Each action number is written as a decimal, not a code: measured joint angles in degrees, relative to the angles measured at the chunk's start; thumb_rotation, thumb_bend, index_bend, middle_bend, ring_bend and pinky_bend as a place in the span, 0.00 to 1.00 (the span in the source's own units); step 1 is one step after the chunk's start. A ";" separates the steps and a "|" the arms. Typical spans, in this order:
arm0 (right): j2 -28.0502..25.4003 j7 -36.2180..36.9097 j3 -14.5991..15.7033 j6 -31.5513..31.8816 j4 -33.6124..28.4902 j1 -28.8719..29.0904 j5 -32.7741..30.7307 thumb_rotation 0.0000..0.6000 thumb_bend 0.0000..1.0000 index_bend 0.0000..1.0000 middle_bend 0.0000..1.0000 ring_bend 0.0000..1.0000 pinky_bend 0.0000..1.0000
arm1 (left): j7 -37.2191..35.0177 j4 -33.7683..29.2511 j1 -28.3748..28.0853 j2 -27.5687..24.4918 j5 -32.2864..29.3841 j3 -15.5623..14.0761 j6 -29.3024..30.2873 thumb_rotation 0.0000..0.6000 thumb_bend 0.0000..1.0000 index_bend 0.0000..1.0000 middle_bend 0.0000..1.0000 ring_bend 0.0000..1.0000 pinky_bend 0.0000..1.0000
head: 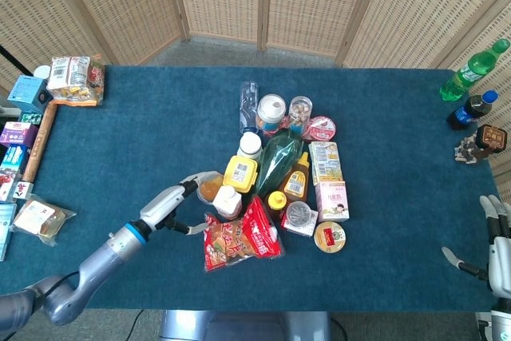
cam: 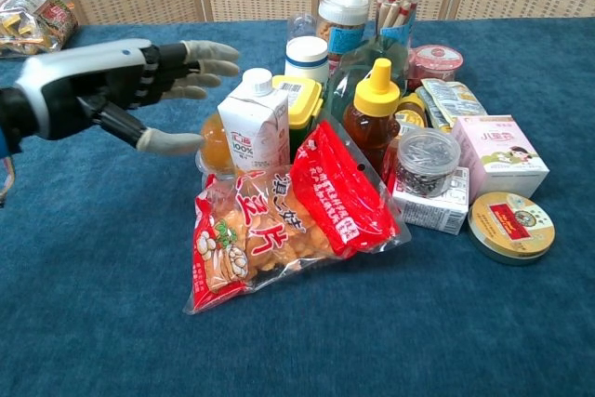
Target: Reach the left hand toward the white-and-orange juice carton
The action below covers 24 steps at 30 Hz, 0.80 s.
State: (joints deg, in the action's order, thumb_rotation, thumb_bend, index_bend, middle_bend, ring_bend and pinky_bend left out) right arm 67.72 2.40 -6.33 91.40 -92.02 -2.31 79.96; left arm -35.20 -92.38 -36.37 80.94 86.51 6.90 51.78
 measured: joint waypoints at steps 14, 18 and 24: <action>-1.32 2.28 -0.76 1.25 -0.42 -1.40 -0.49 0.88 0.00 0.00 0.00 0.00 0.00 | -3.67 8.28 -3.56 8.24 -1.87 0.59 -1.05 1.00 0.40 0.55 0.41 0.49 0.35; -1.40 2.44 -0.81 1.26 -0.48 -1.46 -0.22 0.88 0.00 0.00 0.00 0.00 0.00 | -2.28 8.94 -2.70 9.10 -3.68 0.75 0.90 1.00 0.45 0.63 0.53 0.62 0.50; -1.30 2.14 -0.95 1.11 -0.76 -1.30 0.04 0.88 0.00 0.00 0.00 0.00 0.00 | -2.39 8.93 -1.52 9.40 -5.61 1.69 3.00 1.00 0.46 0.65 0.55 0.65 0.54</action>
State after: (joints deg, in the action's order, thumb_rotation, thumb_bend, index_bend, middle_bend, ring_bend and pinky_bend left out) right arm 66.42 4.53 -7.27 92.51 -92.78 -3.61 80.01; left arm -37.59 -83.45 -37.89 90.35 80.91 8.59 54.78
